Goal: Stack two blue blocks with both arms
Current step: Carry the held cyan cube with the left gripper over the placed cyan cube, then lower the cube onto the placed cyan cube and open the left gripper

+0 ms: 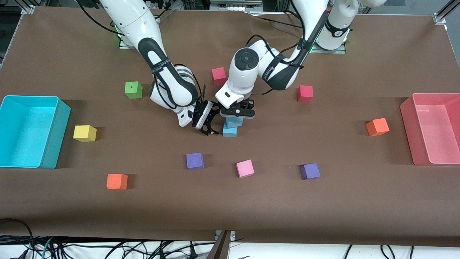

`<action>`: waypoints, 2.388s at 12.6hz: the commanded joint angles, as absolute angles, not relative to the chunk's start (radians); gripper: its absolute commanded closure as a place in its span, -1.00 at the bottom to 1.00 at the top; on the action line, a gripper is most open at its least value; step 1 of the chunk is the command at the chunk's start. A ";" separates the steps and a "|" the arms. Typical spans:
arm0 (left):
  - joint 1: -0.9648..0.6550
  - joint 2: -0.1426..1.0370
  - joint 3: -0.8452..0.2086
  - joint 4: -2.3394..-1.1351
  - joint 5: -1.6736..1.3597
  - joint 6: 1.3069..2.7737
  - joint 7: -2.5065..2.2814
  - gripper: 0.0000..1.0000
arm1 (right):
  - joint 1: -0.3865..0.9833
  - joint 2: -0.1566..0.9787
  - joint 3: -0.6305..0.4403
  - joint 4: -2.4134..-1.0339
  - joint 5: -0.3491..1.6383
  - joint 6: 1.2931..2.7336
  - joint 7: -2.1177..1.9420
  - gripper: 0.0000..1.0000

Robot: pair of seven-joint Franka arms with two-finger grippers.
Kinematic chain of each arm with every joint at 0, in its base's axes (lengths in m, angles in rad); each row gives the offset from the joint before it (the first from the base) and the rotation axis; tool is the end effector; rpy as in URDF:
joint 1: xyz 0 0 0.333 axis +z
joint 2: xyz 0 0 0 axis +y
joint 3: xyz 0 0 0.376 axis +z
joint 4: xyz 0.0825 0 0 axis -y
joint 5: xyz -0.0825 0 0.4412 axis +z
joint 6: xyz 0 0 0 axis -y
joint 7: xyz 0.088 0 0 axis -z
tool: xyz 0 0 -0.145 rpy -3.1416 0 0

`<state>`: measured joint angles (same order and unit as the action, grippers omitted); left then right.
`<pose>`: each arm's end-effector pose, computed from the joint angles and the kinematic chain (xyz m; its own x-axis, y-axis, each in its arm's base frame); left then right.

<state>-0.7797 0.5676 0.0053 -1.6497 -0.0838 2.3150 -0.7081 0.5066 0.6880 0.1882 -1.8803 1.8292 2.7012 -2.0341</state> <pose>0.5512 -0.5454 0.2702 0.9994 -0.0118 0.0312 -0.0152 -0.9937 0.1109 0.5508 0.4333 0.1067 0.5114 0.4903 0.7057 0.8426 -0.4473 -0.2999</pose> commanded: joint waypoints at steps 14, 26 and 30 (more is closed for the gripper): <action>-0.819 0.666 0.032 -1.568 -0.094 2.310 -0.713 0.96 | 0.520 0.704 0.169 -1.861 1.858 2.683 -2.071 -0.98; -0.816 0.649 0.032 -1.568 -0.091 2.335 -0.729 -1.00 | 0.517 0.693 0.155 -1.868 1.855 2.657 -2.074 -0.98; -0.787 0.579 0.032 -1.582 -0.090 2.275 -0.732 -1.00 | 0.517 0.654 0.149 -1.911 1.859 2.657 -2.059 -0.98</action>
